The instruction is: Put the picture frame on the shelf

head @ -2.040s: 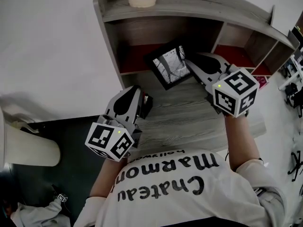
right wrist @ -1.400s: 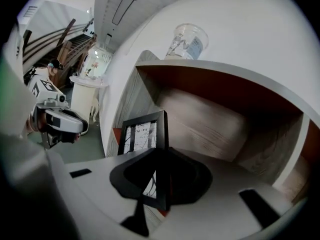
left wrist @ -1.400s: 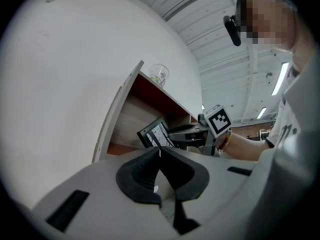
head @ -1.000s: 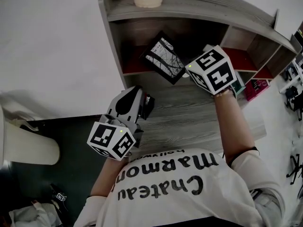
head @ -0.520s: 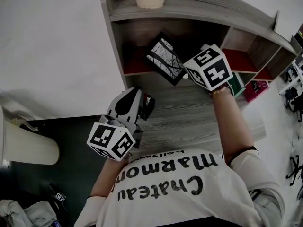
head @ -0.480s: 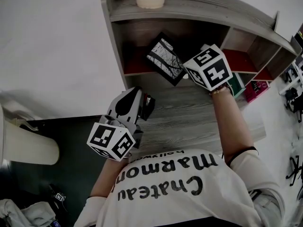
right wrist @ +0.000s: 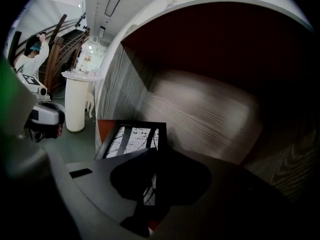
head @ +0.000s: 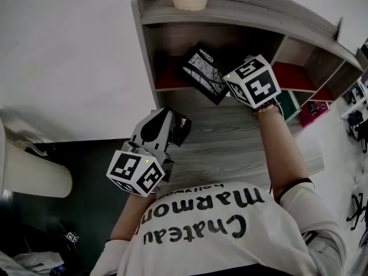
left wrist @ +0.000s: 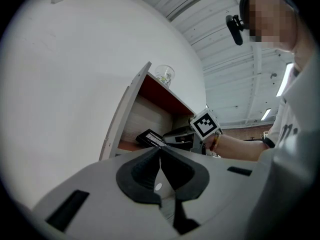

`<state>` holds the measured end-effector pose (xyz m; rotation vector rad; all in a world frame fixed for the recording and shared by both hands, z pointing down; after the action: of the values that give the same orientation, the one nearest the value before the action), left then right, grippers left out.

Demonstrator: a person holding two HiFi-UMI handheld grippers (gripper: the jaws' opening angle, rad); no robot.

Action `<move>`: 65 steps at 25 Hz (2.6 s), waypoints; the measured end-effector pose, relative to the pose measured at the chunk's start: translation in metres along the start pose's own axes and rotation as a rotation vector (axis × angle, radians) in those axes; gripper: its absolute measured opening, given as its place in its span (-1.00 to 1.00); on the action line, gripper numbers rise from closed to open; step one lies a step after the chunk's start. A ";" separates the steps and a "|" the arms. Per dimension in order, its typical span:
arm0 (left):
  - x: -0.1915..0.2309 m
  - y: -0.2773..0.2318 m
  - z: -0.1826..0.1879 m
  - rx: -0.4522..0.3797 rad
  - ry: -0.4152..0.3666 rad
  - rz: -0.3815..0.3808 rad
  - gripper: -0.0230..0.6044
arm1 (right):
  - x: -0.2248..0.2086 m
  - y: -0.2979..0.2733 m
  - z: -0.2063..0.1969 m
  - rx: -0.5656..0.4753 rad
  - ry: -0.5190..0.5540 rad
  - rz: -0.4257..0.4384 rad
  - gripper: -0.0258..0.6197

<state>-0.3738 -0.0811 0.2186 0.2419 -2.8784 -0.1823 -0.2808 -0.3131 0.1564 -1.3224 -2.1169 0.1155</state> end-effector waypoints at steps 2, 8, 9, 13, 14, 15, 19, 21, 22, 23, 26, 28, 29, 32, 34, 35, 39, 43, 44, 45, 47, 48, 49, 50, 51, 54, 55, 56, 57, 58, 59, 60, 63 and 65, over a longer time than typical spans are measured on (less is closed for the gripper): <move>0.001 0.002 0.001 -0.003 -0.004 0.002 -0.86 | 0.001 -0.002 -0.001 0.008 0.005 -0.004 -0.71; 0.005 0.006 0.003 -0.007 -0.006 0.013 -0.86 | 0.004 -0.010 -0.004 0.035 0.029 -0.020 -0.73; 0.005 0.007 0.003 -0.009 -0.006 0.013 -0.86 | 0.004 -0.010 -0.005 0.039 0.032 -0.024 -0.73; 0.007 0.008 0.004 -0.009 -0.013 0.007 -0.86 | 0.007 -0.014 -0.008 0.055 0.040 -0.036 -0.76; 0.007 0.008 0.004 -0.007 -0.014 0.006 -0.86 | 0.007 -0.014 -0.009 0.058 0.042 -0.040 -0.78; 0.008 0.009 0.004 -0.007 -0.014 0.004 -0.86 | 0.008 -0.015 -0.010 0.061 0.046 -0.044 -0.79; 0.009 0.011 0.003 -0.005 -0.014 0.003 -0.86 | 0.013 -0.015 -0.012 0.075 0.072 -0.059 -0.85; 0.009 0.012 0.002 -0.003 -0.013 0.005 -0.86 | 0.012 -0.016 -0.012 0.068 0.078 -0.065 -0.85; 0.009 0.013 0.002 -0.002 -0.014 0.006 -0.86 | 0.012 -0.017 -0.012 0.067 0.079 -0.068 -0.85; 0.009 0.013 0.002 -0.002 -0.015 0.007 -0.86 | 0.013 -0.017 -0.013 0.068 0.078 -0.069 -0.85; 0.010 0.015 0.003 0.002 -0.019 0.012 -0.86 | 0.013 -0.016 -0.013 0.068 0.068 -0.074 -0.85; 0.010 0.016 0.002 0.005 -0.019 0.015 -0.86 | 0.010 -0.016 -0.014 0.062 0.050 -0.082 -0.90; 0.010 0.017 0.002 0.006 -0.019 0.016 -0.86 | 0.009 -0.017 -0.015 0.058 0.043 -0.085 -0.90; 0.010 0.018 0.002 0.006 -0.018 0.020 -0.86 | 0.008 -0.016 -0.014 0.053 0.034 -0.085 -0.90; 0.009 0.019 0.002 0.005 -0.017 0.022 -0.86 | 0.009 -0.016 -0.013 0.051 0.032 -0.086 -0.90; 0.009 0.019 0.003 0.005 -0.017 0.022 -0.86 | 0.009 -0.015 -0.013 0.049 0.030 -0.086 -0.90; 0.006 0.020 0.004 0.000 -0.017 0.023 -0.86 | 0.009 -0.014 -0.012 0.043 0.017 -0.078 -0.90; 0.001 0.023 0.005 -0.005 -0.022 0.028 -0.86 | 0.011 -0.011 -0.011 0.036 0.000 -0.072 -0.90; -0.001 0.023 0.006 -0.006 -0.024 0.028 -0.86 | 0.012 -0.010 -0.011 0.032 -0.006 -0.070 -0.90; -0.003 0.024 0.007 -0.006 -0.026 0.028 -0.86 | 0.012 -0.009 -0.011 0.028 -0.012 -0.068 -0.90; -0.007 0.025 0.009 -0.008 -0.033 0.029 -0.86 | 0.011 -0.008 -0.012 0.021 -0.030 -0.061 -0.90; -0.010 0.025 0.010 -0.008 -0.036 0.029 -0.86 | 0.011 -0.007 -0.012 0.018 -0.044 -0.055 -0.90; -0.013 0.026 0.010 -0.007 -0.038 0.028 -0.86 | 0.010 -0.005 -0.013 0.014 -0.064 -0.049 -0.90; -0.016 0.027 0.010 -0.005 -0.039 0.027 -0.86 | 0.009 -0.003 -0.015 0.007 -0.087 -0.044 -0.90; -0.019 0.029 0.010 -0.003 -0.040 0.027 -0.86 | 0.009 -0.001 -0.016 -0.002 -0.109 -0.040 -0.90; -0.027 0.033 0.011 0.000 -0.050 0.035 -0.86 | 0.008 0.011 -0.016 -0.030 -0.140 -0.031 -0.90; -0.030 0.035 0.011 0.000 -0.053 0.039 -0.86 | 0.010 0.016 -0.016 -0.036 -0.140 -0.025 -0.90; -0.033 0.036 0.012 -0.001 -0.055 0.042 -0.86 | 0.012 0.020 -0.017 -0.041 -0.138 -0.017 -0.90; -0.038 0.037 0.012 0.000 -0.058 0.044 -0.86 | 0.014 0.025 -0.017 -0.046 -0.138 -0.008 -0.90; -0.043 0.038 0.012 0.002 -0.061 0.043 -0.86 | 0.016 0.030 -0.019 -0.052 -0.142 0.000 -0.90; -0.048 0.039 0.012 0.005 -0.060 0.042 -0.86 | 0.018 0.035 -0.021 -0.059 -0.151 0.011 -0.90; -0.053 0.039 0.011 0.007 -0.054 0.041 -0.86 | 0.021 0.040 -0.023 -0.066 -0.165 0.023 -0.90; -0.068 0.037 0.007 0.013 -0.033 0.036 -0.86 | 0.026 0.054 -0.032 -0.091 -0.241 0.065 -0.90; -0.078 0.032 0.006 0.017 -0.032 0.030 -0.86 | 0.028 0.062 -0.038 -0.102 -0.303 0.095 -0.90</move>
<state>-0.3054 -0.0352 0.1991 0.2005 -2.9145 -0.1578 -0.2202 -0.2687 0.1759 -1.5478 -2.3360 0.2649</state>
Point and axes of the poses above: the fingertips, and each gripper's own axes: y backward along the fingers, x to its left, z out of its top, the point moved 7 cm from there along y, backward along the fingers, and after that the axes turned 4 degrees about -z, right-handed, at the moved point
